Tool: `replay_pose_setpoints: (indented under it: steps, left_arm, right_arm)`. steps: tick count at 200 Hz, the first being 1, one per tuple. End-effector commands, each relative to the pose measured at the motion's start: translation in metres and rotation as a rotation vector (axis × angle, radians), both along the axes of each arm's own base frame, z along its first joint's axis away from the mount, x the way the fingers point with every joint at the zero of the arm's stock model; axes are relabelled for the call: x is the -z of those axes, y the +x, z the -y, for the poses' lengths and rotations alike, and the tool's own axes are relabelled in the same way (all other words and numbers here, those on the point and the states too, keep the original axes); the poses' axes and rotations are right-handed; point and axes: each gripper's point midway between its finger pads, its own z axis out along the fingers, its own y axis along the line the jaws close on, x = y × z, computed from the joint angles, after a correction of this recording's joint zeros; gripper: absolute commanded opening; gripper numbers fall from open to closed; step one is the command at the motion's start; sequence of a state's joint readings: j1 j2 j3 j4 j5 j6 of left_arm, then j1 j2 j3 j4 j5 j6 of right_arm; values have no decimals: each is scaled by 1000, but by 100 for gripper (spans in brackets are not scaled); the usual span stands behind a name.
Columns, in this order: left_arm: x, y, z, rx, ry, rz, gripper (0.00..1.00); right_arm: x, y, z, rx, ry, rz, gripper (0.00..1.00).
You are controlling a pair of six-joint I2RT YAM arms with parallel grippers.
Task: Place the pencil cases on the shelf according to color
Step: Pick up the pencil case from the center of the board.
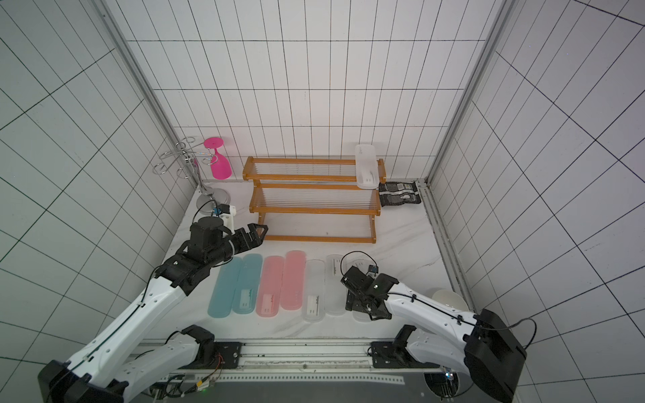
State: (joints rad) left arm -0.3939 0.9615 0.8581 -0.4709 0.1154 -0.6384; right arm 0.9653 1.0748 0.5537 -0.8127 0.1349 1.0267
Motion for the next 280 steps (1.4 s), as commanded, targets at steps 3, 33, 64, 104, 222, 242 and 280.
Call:
replay_pose_setpoints:
  steps: [3, 33, 64, 104, 222, 242, 280]
  left_arm:
    - [0, 0, 6, 27, -10, -4, 98]
    - [1, -1, 6, 31, 0, -18, 98]
    - [-6, 1, 6, 18, -22, -5, 98]
    - [-14, -1, 4, 11, -26, 10, 98]
    - [-24, -8, -5, -9, -1, 30, 98]
    - [-27, -12, -11, -24, 17, 45, 98]
    - [-31, -14, -15, -41, 25, 61, 98]
  right_arm:
    - [9, -15, 9, -3, -29, -30, 99]
    - [16, -18, 7, -6, -37, -22, 99]
    - [21, -19, 6, -11, -69, -25, 100]
    - [30, -19, 5, -17, -92, -26, 99]
    - [6, -9, 9, -16, -84, 72, 67]
    - [-9, -9, 11, -26, -52, 101, 61]
    - [-45, -10, 14, -60, -2, 146, 60]
